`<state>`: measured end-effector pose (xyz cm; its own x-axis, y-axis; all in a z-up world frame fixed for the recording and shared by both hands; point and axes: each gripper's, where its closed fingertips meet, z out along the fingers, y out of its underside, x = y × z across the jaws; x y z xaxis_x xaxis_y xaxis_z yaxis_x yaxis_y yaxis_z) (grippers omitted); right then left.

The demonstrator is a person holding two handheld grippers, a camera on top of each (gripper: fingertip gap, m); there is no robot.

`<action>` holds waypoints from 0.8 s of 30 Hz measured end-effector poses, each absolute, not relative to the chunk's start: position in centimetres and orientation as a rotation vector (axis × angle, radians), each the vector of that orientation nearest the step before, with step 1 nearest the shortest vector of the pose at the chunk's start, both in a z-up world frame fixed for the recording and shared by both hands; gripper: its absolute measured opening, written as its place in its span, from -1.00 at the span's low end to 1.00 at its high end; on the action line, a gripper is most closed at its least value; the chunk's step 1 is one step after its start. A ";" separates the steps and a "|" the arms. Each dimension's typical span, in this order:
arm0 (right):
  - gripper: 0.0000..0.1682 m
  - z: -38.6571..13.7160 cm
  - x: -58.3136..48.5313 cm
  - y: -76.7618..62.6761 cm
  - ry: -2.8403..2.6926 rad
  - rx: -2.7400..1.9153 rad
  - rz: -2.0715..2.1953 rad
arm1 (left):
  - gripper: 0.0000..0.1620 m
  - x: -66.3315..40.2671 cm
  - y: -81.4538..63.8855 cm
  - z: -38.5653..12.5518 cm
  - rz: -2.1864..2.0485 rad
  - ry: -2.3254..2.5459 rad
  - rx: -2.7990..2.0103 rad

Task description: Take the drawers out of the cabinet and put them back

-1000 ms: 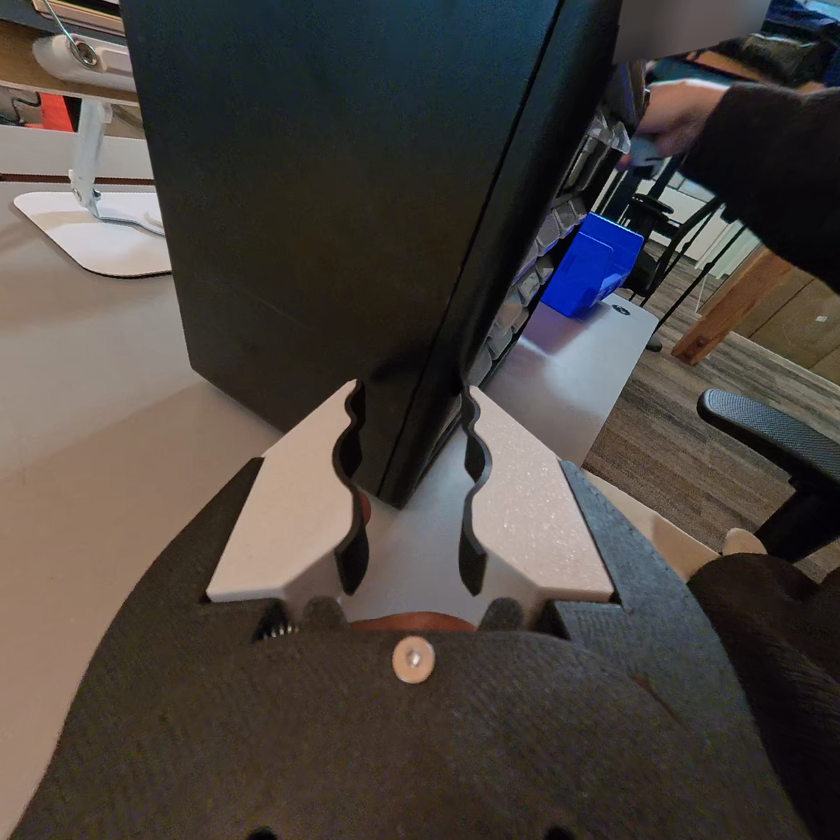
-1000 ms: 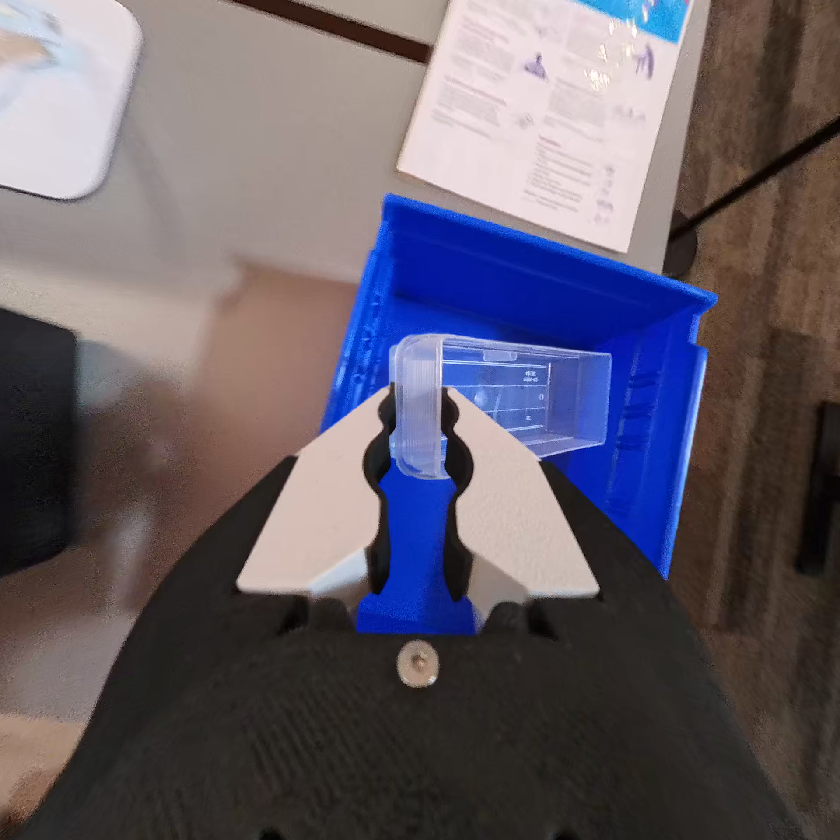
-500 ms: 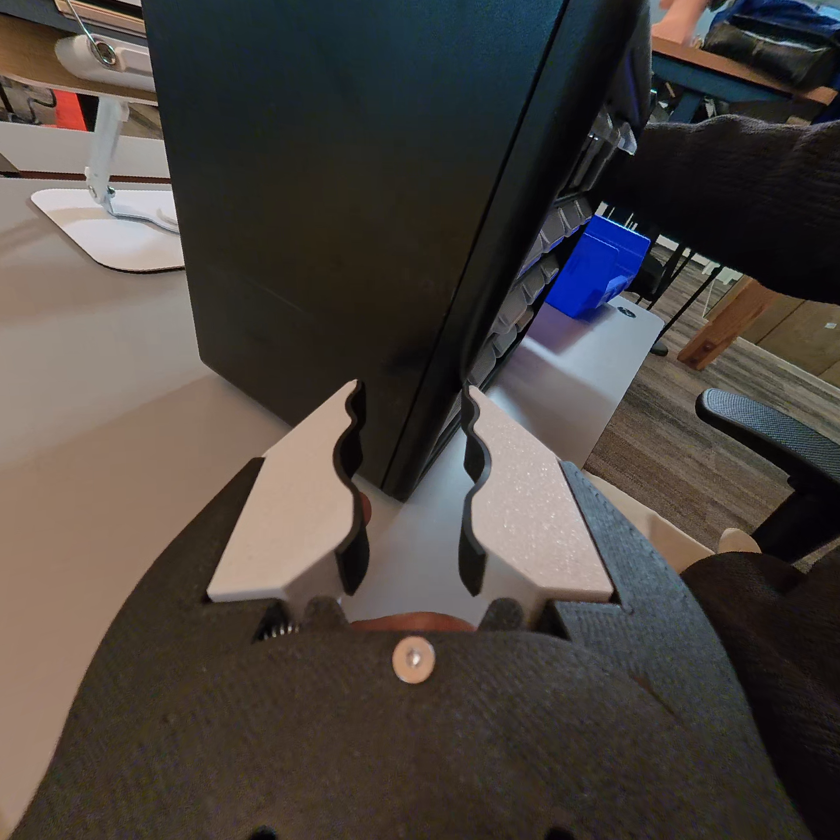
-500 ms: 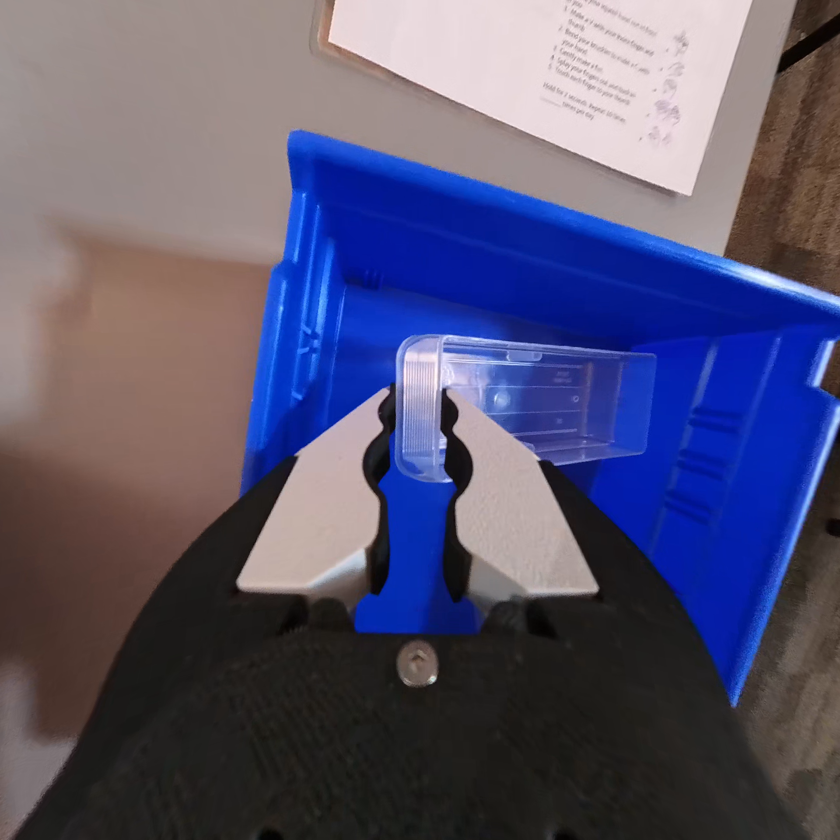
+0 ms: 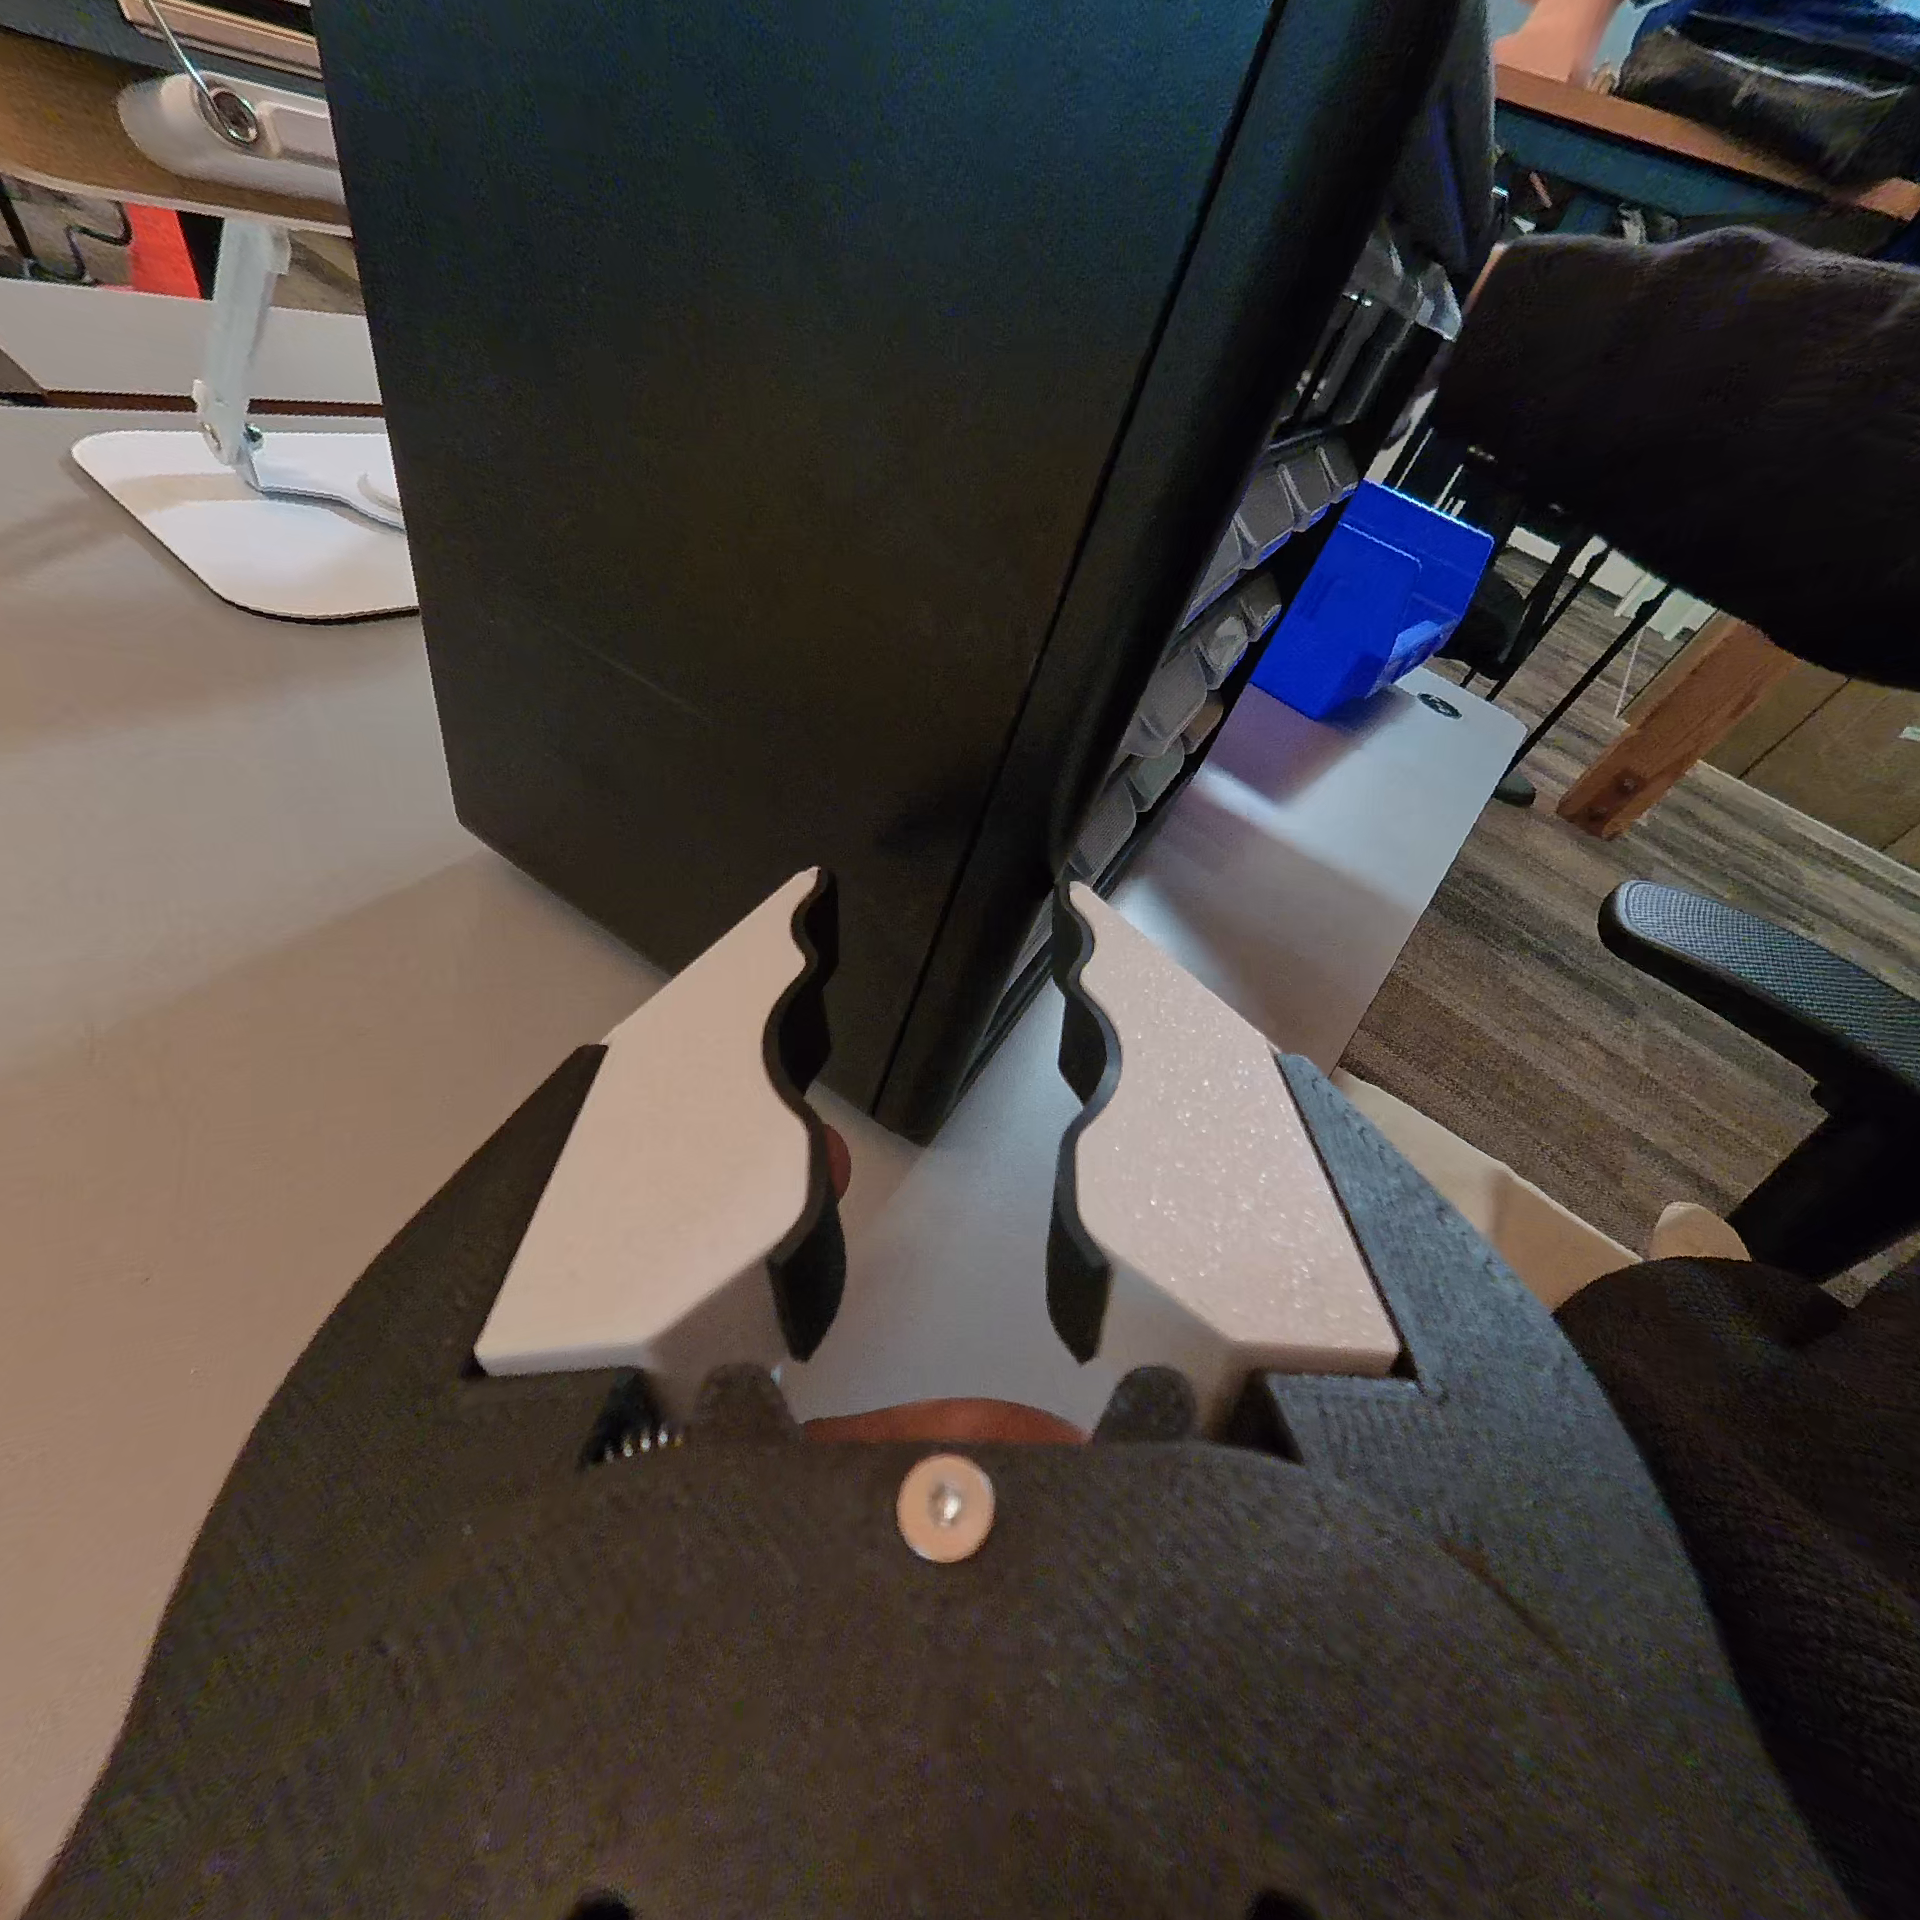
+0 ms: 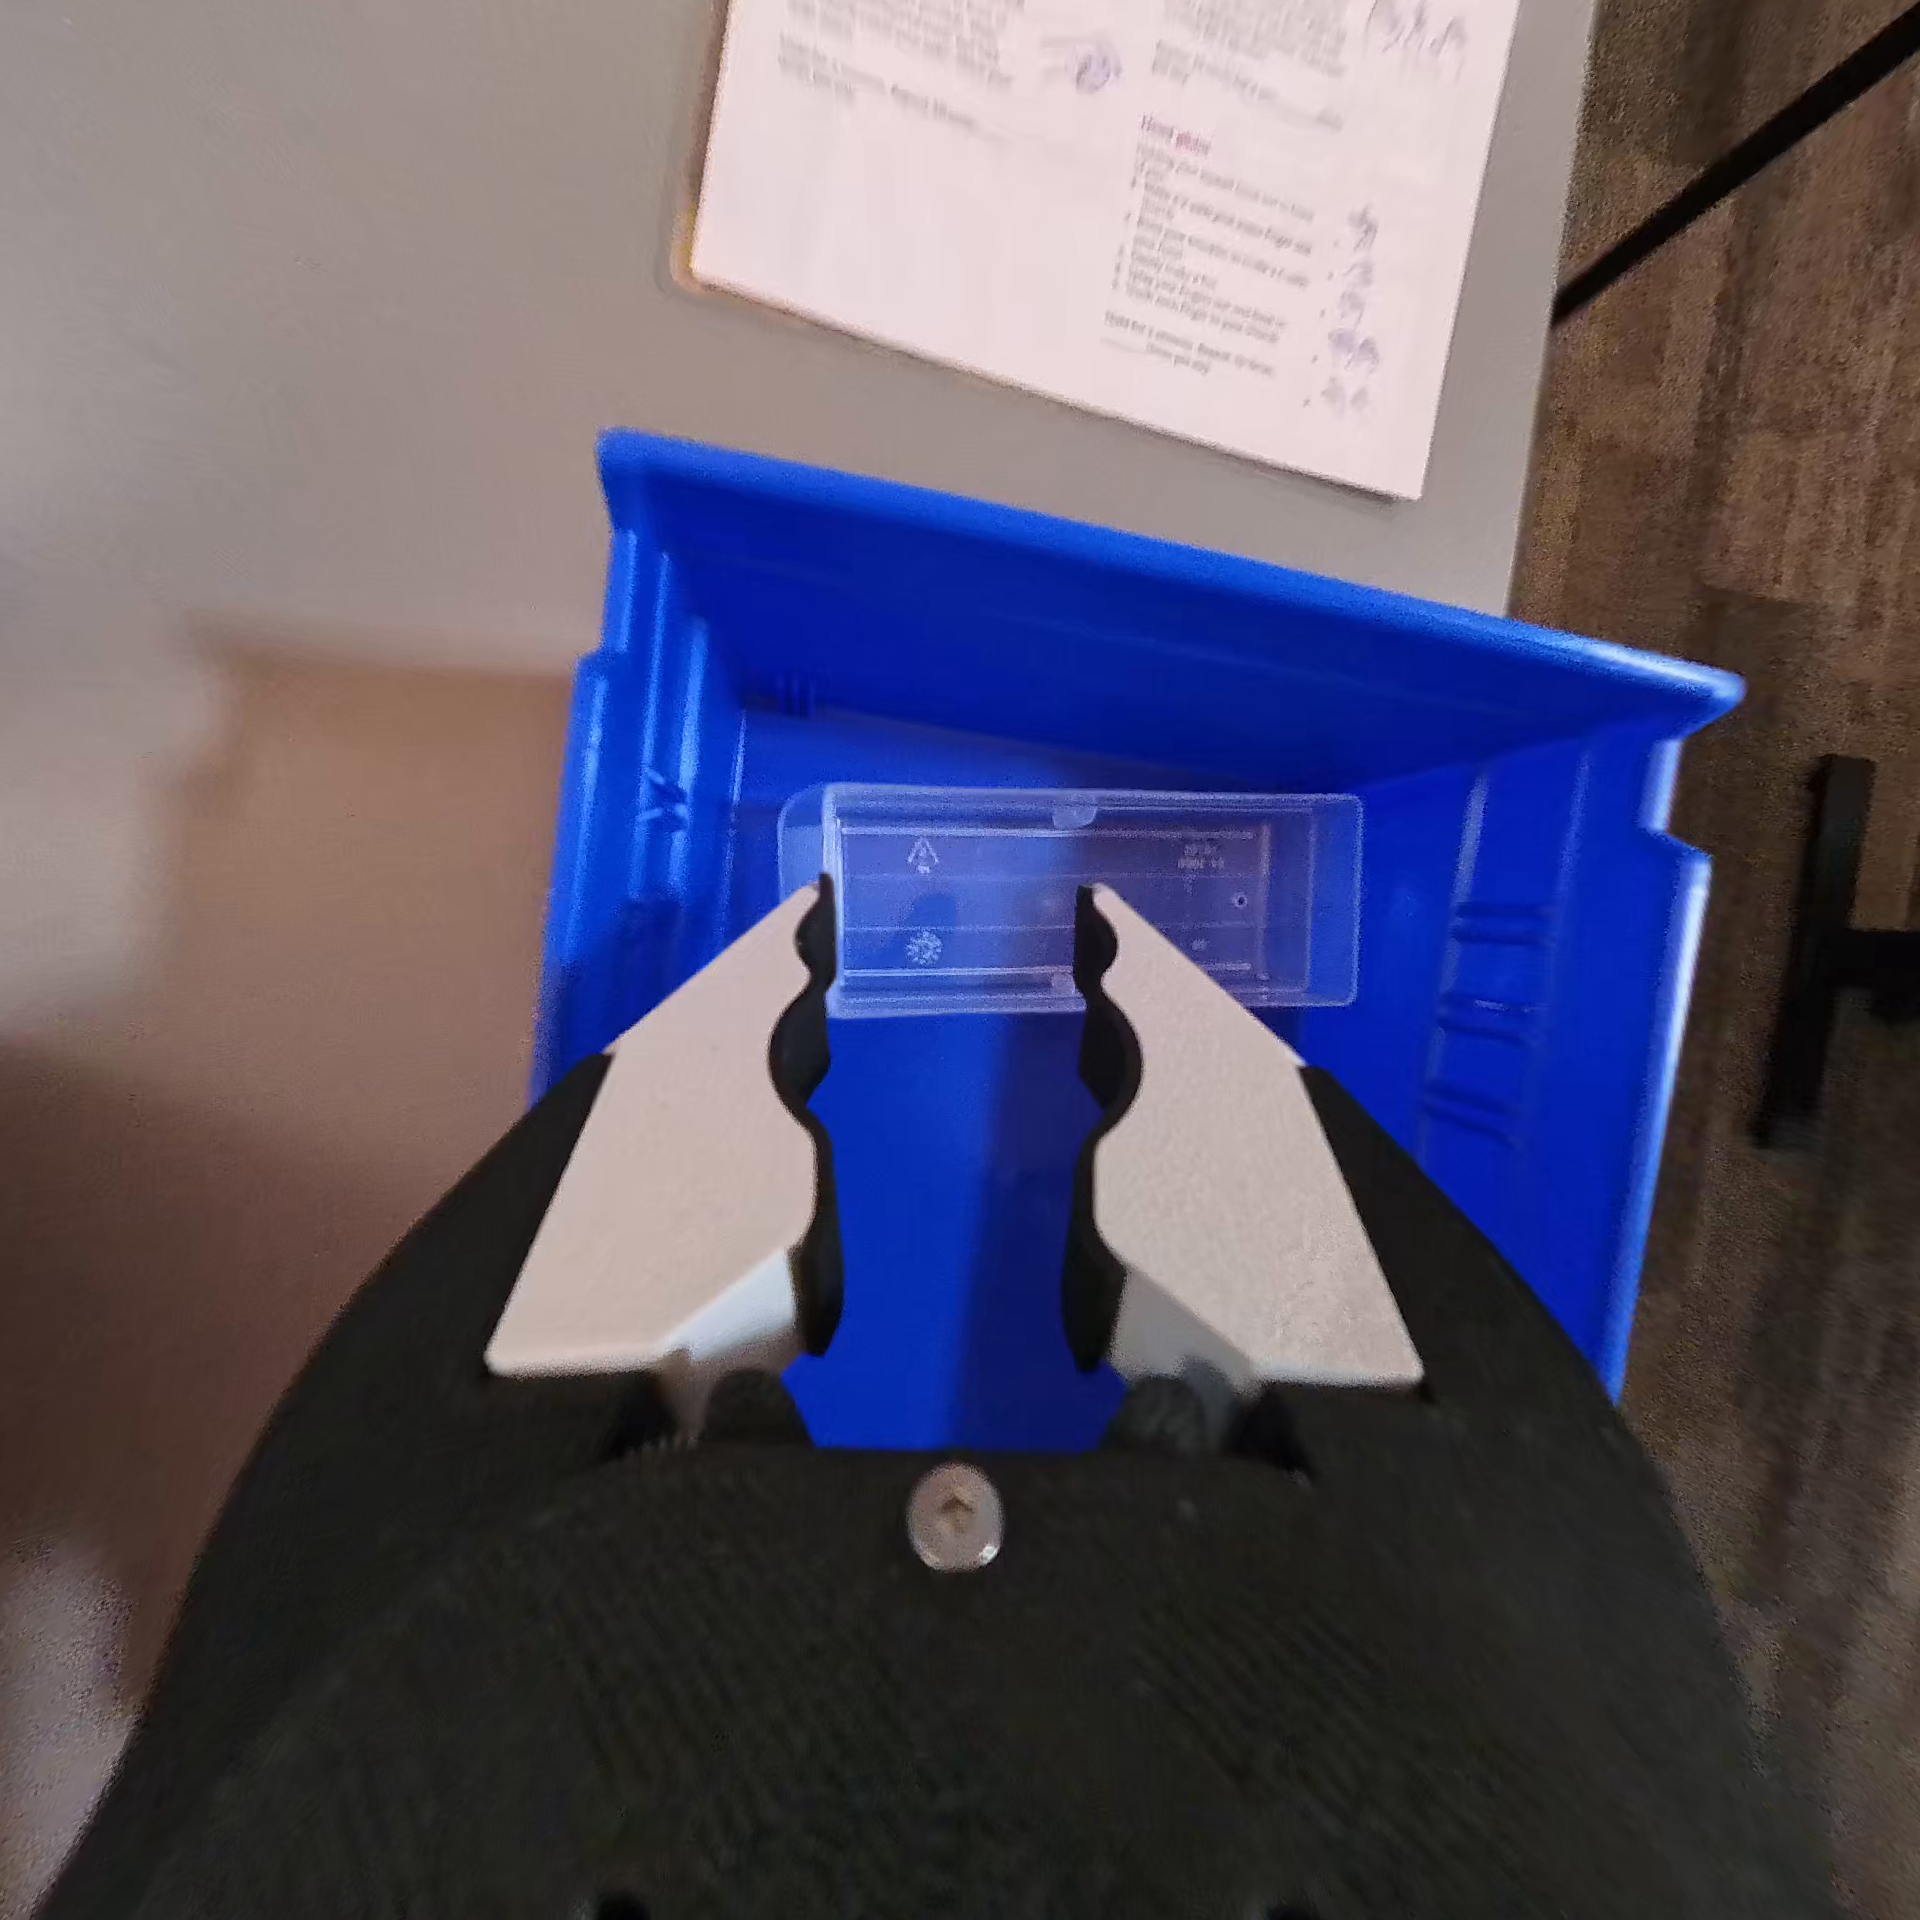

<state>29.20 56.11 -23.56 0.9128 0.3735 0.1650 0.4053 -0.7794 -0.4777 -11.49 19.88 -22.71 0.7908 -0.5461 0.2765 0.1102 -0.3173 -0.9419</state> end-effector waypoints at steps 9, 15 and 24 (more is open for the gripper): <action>-0.47 -9.3 24.6 45.6 -0.626 -1.905 -0.097 | -0.53 -11.4 20.0 -22.5 -0.684 0.335 -1.773; -0.50 -5.2 14.7 32.6 -0.783 -1.558 -0.002 | -0.52 -11.1 20.2 -21.9 -0.683 0.327 -1.742; -0.64 -14.8 -0.8 20.1 -1.222 -0.946 -0.352 | -0.51 -11.7 19.8 -18.3 -0.859 0.134 -1.571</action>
<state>-0.79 20.11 -14.77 0.3468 0.2445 0.9055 0.6888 0.5889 -0.4229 -11.65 19.85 -18.33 0.7135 -0.5462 0.4388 0.3861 -0.2161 -0.8968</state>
